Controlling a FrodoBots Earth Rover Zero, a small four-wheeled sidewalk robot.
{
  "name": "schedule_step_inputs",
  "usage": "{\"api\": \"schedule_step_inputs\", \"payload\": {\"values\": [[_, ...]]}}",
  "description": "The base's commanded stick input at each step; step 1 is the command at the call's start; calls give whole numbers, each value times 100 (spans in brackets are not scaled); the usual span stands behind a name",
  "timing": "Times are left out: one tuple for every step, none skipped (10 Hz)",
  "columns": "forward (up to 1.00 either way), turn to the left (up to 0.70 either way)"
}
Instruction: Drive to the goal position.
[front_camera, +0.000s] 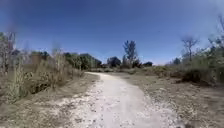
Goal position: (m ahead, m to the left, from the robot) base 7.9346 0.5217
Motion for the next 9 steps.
{"api": "schedule_step_inputs", "payload": {"values": [[70,0],[70,0],[70,-3],[70,-10],[70,-17],[70,-24],[70,-31],[70,-32],[70,-23]]}}
